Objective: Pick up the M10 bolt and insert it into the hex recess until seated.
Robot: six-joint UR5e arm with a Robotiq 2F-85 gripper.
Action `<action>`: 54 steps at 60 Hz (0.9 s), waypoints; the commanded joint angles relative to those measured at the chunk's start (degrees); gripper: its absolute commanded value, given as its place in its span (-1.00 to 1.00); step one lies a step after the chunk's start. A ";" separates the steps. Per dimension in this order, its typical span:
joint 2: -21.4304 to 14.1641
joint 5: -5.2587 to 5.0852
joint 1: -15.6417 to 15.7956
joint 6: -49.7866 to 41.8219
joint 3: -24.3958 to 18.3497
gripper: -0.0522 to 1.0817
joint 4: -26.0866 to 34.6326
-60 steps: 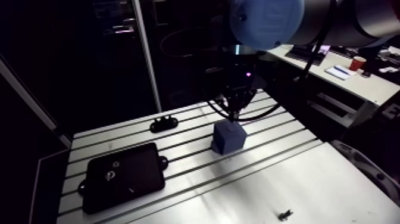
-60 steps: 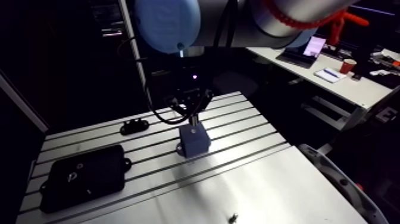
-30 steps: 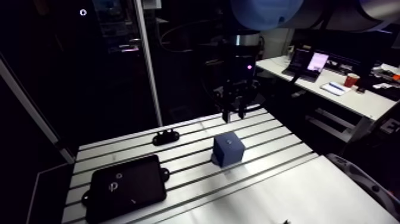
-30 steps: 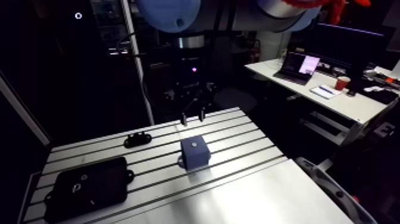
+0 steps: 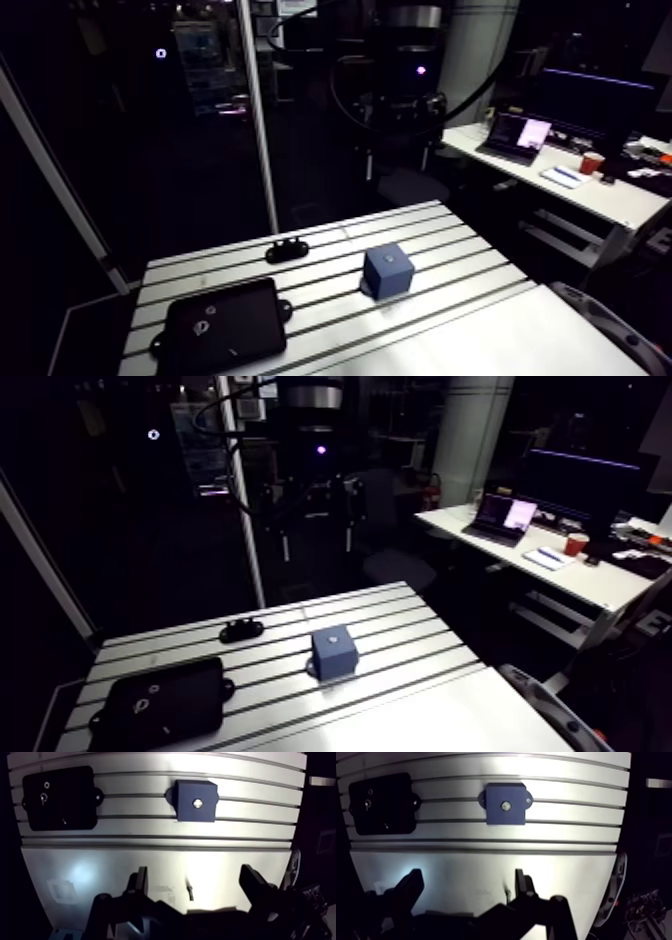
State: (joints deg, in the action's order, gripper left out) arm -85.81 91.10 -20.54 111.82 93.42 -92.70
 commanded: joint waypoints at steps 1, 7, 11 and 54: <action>-2.96 -0.62 4.52 -7.02 -3.16 -0.90 2.64; -4.21 -0.69 5.48 -9.28 -4.72 -0.90 3.08; -4.31 -0.71 6.37 -10.19 -4.95 -0.90 3.10; -5.20 0.69 10.95 -12.11 -7.05 -0.90 4.13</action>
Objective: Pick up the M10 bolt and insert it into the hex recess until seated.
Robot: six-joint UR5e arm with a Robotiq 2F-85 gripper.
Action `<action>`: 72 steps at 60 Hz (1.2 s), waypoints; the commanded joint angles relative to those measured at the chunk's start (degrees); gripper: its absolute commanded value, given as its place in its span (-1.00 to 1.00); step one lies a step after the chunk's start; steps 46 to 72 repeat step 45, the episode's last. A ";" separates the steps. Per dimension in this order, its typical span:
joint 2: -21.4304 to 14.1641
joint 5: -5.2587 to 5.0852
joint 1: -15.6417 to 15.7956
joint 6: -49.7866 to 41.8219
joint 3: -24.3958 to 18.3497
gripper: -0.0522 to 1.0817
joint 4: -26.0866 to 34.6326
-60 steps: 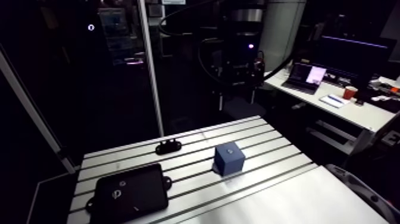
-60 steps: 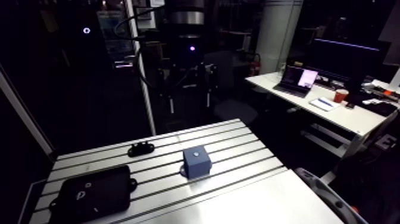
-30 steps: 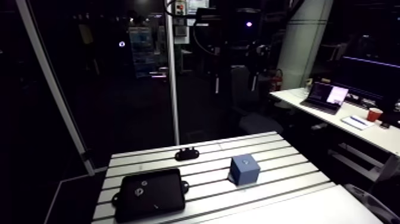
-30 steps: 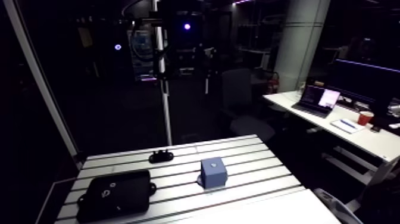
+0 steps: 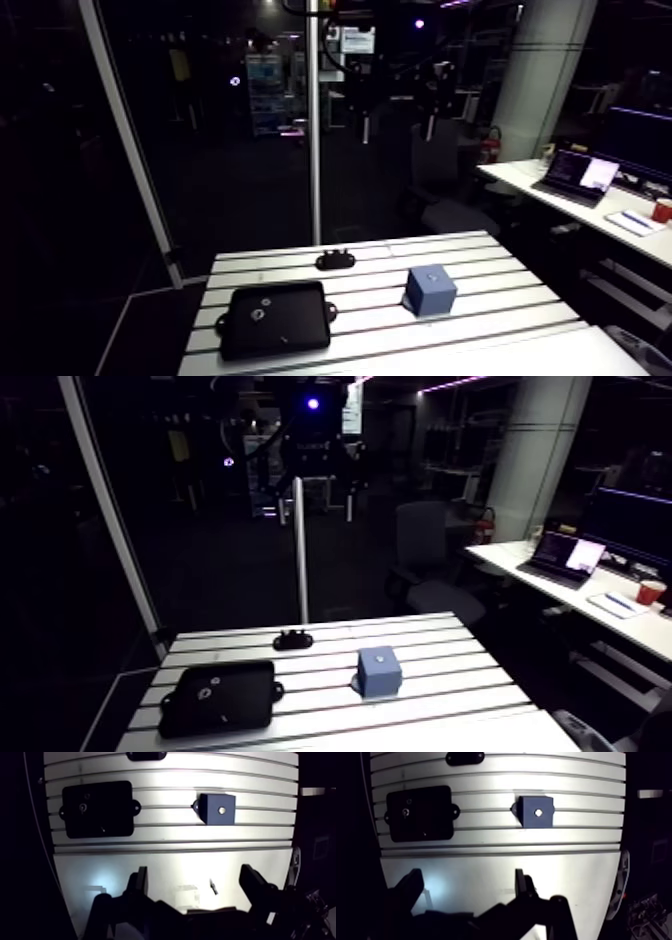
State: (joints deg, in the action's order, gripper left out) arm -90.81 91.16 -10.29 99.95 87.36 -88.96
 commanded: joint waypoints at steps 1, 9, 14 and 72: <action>-0.20 0.63 0.70 -0.24 -0.99 -0.90 0.39; -0.20 0.55 0.71 -0.15 -1.11 -0.90 0.78; -0.11 0.55 0.80 -0.08 -1.01 -0.90 0.77; 0.24 -0.14 1.31 0.19 -0.48 -0.90 0.68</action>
